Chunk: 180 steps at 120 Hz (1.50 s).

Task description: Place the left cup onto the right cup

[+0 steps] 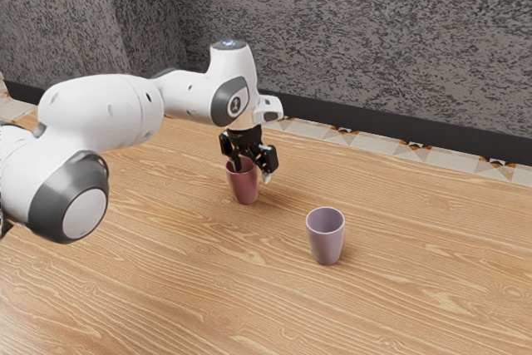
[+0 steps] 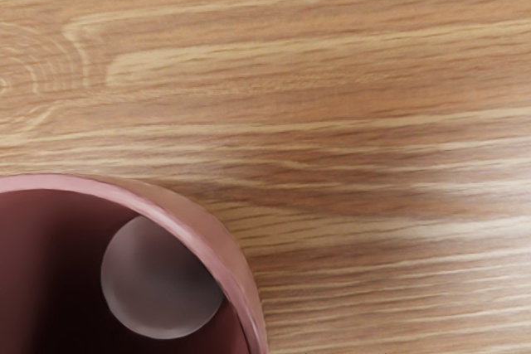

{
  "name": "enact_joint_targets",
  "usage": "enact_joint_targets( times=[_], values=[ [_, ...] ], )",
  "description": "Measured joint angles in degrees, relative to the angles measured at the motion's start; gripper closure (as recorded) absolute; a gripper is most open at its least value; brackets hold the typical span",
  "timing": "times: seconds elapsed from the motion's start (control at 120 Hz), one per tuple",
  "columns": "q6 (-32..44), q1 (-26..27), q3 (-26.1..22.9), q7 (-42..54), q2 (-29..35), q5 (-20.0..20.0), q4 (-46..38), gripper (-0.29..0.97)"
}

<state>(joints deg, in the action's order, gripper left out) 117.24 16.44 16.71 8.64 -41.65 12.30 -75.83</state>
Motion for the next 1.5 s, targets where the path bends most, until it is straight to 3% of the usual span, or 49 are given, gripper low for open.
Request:
enact_joint_targets(
  times=[0.392,0.65,0.808,1.5],
  values=[
    [0.67,-0.10,0.07,-0.10,-1.34,0.08,0.09,0.18],
    [0.75,-0.13,0.32,-0.12,-1.27,0.10,0.10,0.57],
    [0.69,-0.09,0.41,-0.13,-1.27,0.33,0.01,0.70],
    [-1.83,0.89,0.50,-1.38,1.23,-0.38,0.84,0.78]
  ],
)
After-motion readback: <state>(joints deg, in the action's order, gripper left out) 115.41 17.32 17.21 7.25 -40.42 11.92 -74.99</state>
